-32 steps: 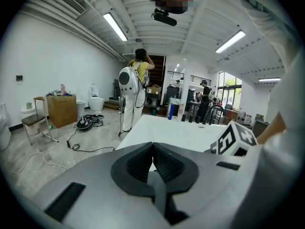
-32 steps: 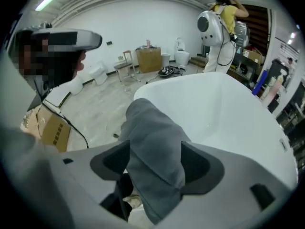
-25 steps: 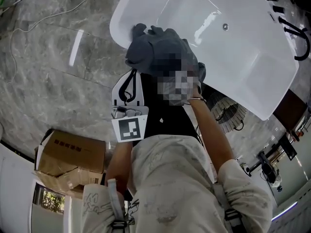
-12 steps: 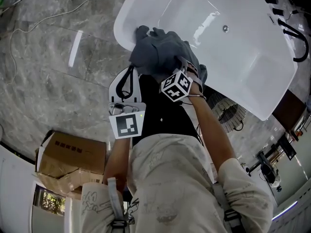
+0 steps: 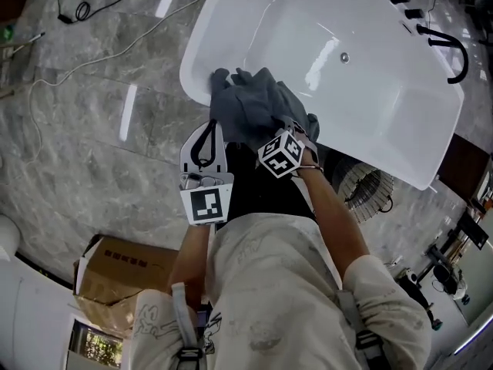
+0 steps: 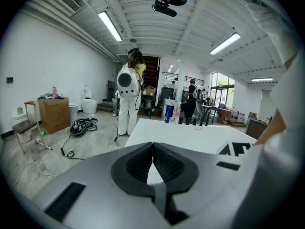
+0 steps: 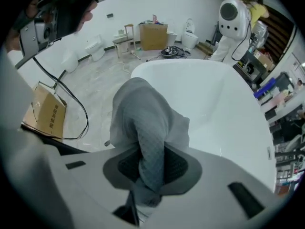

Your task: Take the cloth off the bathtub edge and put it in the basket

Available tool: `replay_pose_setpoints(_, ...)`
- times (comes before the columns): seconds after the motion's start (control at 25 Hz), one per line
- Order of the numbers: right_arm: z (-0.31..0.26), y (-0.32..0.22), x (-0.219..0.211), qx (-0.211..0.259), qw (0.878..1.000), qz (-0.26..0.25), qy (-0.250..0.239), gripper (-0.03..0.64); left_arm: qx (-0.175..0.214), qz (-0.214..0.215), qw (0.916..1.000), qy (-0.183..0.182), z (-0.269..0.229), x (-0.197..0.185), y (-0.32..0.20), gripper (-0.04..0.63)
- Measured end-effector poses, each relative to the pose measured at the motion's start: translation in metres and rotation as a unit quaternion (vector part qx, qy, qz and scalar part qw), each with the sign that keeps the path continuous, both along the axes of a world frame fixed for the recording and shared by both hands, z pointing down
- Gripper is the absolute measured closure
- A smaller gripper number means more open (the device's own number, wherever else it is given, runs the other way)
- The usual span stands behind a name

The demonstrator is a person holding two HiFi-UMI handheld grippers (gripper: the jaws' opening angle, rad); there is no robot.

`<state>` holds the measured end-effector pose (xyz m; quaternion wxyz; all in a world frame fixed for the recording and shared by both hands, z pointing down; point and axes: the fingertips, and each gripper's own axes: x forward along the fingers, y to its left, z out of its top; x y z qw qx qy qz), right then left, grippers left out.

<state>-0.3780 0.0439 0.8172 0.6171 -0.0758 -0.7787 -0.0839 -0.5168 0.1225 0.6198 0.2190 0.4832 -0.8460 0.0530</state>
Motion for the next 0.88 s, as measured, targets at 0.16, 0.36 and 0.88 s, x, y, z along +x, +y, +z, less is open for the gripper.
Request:
replay_pose_setpoints(0.16,-0.043,-0.004,-0.010,-0.028,0.996,0.071,-0.055,0.548,0.016,0.014,0.9997,-0.015,-0.031,-0.004,-0.013,0.591)
replay_pose_setpoints(0.36,-0.117,-0.018,-0.017,-0.048,0.974,0.162,-0.148,0.548,0.043,0.038,0.9978,-0.034,-0.074,-0.002,-0.035,0.591)
replay_pose_setpoints(0.88,-0.312,-0.111,0.005,-0.017,0.848,0.344,-0.401,0.548,0.126,0.097,0.9838,-0.082,-0.194,0.030,-0.093,0.591)
